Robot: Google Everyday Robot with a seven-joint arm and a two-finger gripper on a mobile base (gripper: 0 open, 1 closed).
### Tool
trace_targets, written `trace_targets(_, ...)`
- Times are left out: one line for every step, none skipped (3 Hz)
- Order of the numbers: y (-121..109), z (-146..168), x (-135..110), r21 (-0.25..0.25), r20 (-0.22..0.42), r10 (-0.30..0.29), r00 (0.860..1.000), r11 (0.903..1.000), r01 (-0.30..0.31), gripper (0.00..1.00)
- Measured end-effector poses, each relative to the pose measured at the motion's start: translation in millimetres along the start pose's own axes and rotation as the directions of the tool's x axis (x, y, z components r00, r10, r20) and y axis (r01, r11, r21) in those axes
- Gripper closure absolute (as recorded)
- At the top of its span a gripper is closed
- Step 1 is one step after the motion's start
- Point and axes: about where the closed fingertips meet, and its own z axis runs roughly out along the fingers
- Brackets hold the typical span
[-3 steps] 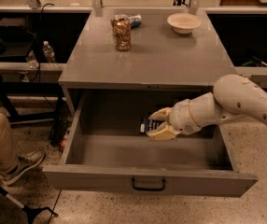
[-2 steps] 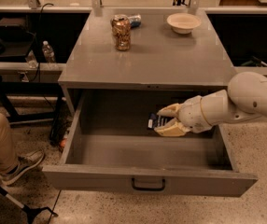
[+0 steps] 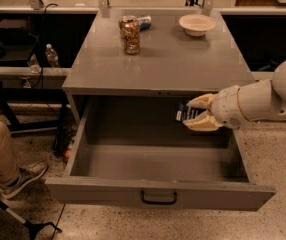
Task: Pick rxbar blueberry from top drawer and place on counter
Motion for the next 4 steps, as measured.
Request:
trace_targets(-36.6,-14.2,-10.3,0.041,-0.027,-0.029,0.999,0.9987,0.030,1.00)
trace_targets(-41.0,-14.6,-12.1,0.043,-0.024,-0.033,0.999,0.9985,0.034,1.00)
trace_targets(-87.7,-18.1,-29.6,0.064,-0.004,-0.072,0.997,0.9953,0.072,1.00)
trace_targets(-135.8,-14.3,-48.8,0.089,0.025,-0.073,0.997,0.9935,0.070,1.00)
